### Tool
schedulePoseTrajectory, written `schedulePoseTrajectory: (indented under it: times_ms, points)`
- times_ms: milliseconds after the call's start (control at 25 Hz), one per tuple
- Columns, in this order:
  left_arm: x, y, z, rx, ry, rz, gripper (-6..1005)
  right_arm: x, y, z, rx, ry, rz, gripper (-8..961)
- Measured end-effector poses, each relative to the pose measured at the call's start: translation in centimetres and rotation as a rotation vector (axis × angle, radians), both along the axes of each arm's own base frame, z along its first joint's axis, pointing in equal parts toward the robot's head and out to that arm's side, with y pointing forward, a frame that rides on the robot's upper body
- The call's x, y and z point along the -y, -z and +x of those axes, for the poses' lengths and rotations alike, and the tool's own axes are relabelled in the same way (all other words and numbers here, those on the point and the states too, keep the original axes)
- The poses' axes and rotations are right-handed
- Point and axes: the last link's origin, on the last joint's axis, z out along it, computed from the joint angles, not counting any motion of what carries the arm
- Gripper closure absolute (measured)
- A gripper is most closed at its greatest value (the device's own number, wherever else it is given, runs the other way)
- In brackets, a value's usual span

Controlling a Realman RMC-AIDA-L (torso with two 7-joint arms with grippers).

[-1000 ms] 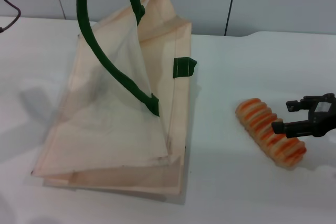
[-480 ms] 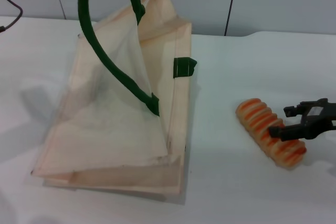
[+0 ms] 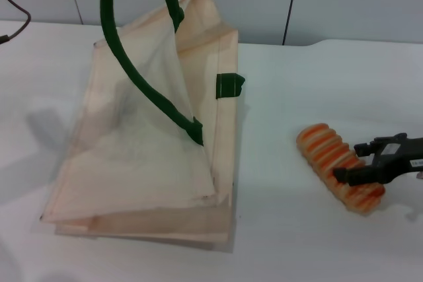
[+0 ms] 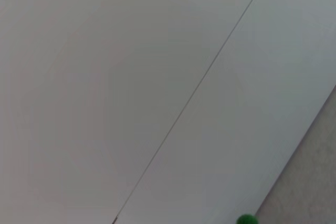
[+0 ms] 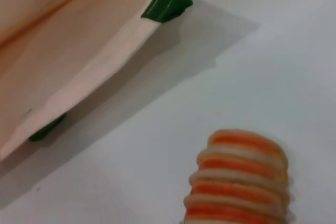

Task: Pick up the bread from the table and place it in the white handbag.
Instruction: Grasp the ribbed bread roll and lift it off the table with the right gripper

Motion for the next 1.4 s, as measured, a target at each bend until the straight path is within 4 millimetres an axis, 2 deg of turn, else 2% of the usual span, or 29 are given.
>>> schedulePoseTrajectory:
  times_ms: [240,600,800,1240,1400]
  points:
    - [0.0,0.0,0.0,0.0,0.0,0.0,871,0.1,0.7,-0.1,0.032,-0.013,-0.023,77]
    - [0.0,0.0,0.0,0.0,0.0,0.0,869,0.3,0.7,-0.2,0.037,-0.054,-0.044,80]
    - [0.0,0.0,0.0,0.0,0.0,0.0,867,0.6,0.6,-0.5,0.026,-0.095,-0.067,291]
    - [0.0,0.1,0.1,0.003,0.002,-0.002,864,0.3,-0.1,-0.9,-0.007,-0.099,-0.068,347]
    - [0.0,0.1,0.1,0.003,0.006,-0.005,862,0.2,-0.4,-0.9,-0.025,-0.094,-0.053,399]
